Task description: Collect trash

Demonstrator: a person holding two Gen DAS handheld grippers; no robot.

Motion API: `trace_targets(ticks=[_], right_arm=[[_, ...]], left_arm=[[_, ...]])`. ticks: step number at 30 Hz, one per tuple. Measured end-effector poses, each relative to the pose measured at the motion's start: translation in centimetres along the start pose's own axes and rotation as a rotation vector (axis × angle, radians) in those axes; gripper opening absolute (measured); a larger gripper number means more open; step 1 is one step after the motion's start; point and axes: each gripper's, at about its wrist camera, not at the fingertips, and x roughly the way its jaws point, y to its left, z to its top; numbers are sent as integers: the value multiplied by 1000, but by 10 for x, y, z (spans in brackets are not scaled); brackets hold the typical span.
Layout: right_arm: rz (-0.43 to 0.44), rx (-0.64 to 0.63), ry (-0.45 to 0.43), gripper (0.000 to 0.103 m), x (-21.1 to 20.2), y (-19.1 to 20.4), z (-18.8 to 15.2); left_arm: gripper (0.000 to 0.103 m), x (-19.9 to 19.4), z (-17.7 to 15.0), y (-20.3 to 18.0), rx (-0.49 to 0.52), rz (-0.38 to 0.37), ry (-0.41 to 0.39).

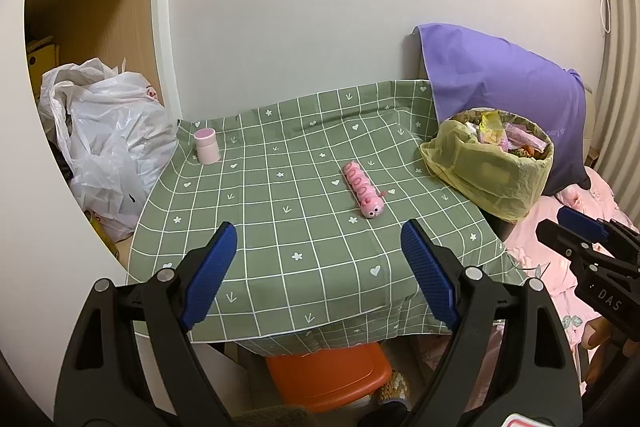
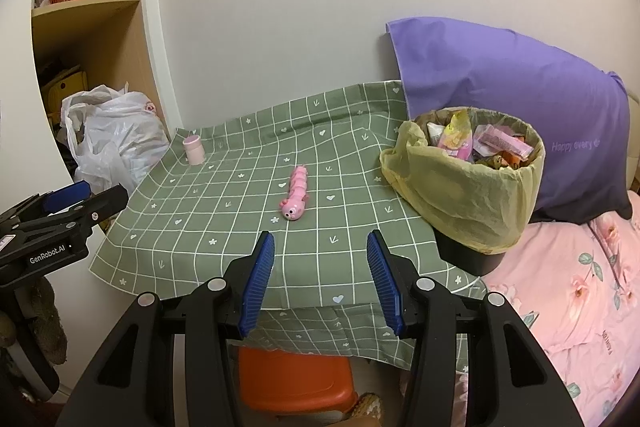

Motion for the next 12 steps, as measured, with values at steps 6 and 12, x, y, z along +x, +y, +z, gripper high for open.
trace_targets(ticks=[6,12], right_arm=[[25,-31,36,45,25,6,5],[133,-60,79,53,84,18,34]], left_arm=[[80,26,-3,12,-32,8,71],[80,121,-2,60,-174,99,247]])
